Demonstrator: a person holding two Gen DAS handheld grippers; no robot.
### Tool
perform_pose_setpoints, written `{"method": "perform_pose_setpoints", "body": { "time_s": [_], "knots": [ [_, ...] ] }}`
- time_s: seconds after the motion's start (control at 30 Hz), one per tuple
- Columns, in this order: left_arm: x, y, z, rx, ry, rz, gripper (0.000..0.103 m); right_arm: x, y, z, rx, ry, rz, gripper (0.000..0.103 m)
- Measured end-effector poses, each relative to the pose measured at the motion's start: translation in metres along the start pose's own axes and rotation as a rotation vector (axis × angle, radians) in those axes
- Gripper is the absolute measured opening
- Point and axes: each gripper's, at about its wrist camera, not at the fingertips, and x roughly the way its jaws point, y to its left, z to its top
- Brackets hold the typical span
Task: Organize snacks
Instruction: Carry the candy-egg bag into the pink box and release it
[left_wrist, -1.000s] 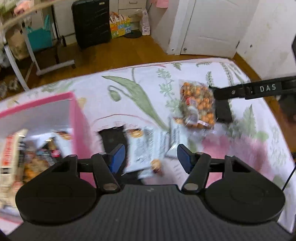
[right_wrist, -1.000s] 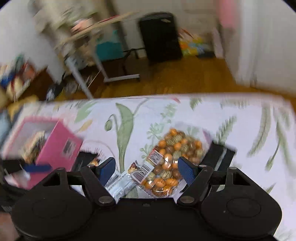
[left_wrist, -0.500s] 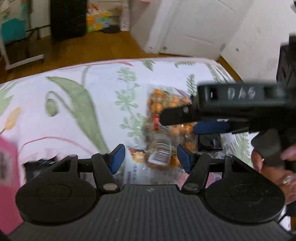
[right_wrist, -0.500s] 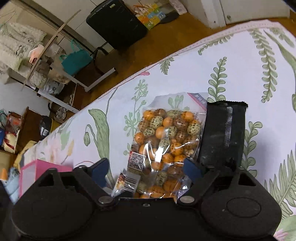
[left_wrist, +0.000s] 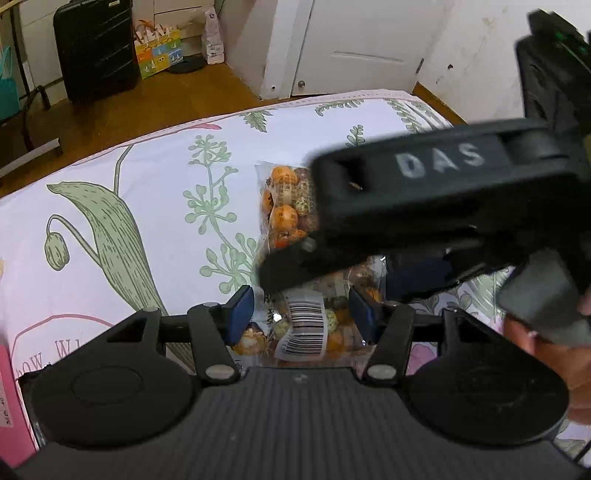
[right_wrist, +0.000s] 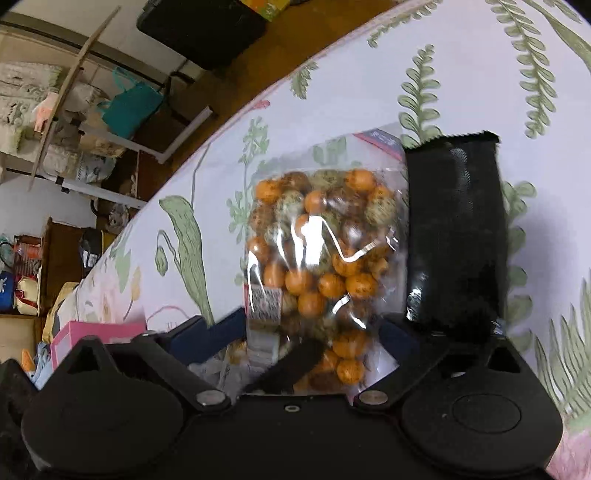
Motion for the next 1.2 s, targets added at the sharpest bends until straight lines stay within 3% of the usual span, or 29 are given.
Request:
{"method": "perform_pose_setpoints", "body": {
  "time_s": [0.17, 0.23, 0.27, 0.3, 0.47, 0.63, 0.83, 0.97, 1.1, 1.2],
  "knots": [
    [0.002, -0.004, -0.001, -0.004, 0.003, 0.015, 0.056, -0.001, 0.004, -0.011, -0.002, -0.083, -0.015, 0.102],
    [0.002, -0.005, -0.001, -0.001, 0.009, 0.006, 0.056, -0.004, 0.002, -0.016, 0.003, -0.118, -0.023, 0.094],
    [0.001, -0.006, -0.002, 0.002, 0.011, -0.001, 0.049, -0.007, 0.001, -0.019, -0.005, -0.137, -0.047, 0.081],
    [-0.001, -0.005, -0.001, 0.012, 0.018, -0.031, 0.045, -0.010, 0.002, -0.021, -0.030, -0.154, -0.077, 0.076],
    [0.002, -0.012, -0.002, -0.016, 0.062, -0.031, 0.045, -0.019, -0.006, -0.038, -0.154, -0.223, -0.045, 0.073],
    [0.006, -0.017, -0.005, 0.001, 0.051, -0.016, 0.045, -0.025, -0.008, -0.040, -0.237, -0.259, -0.069, 0.073],
    [0.001, -0.015, -0.016, -0.025, 0.020, -0.026, 0.045, -0.019, -0.006, -0.042, -0.305, -0.288, -0.065, 0.078],
    [-0.002, -0.019, -0.016, -0.057, 0.043, -0.018, 0.046, -0.024, -0.003, -0.050, -0.322, -0.280, -0.082, 0.061],
    [-0.014, -0.023, -0.021, -0.087, 0.098, -0.065, 0.046, -0.036, -0.012, -0.061, -0.293, -0.240, -0.051, 0.060],
    [-0.026, -0.035, -0.031, -0.046, 0.128, -0.037, 0.046, -0.047, -0.015, -0.073, -0.252, -0.216, 0.009, 0.060]
  ]
}}
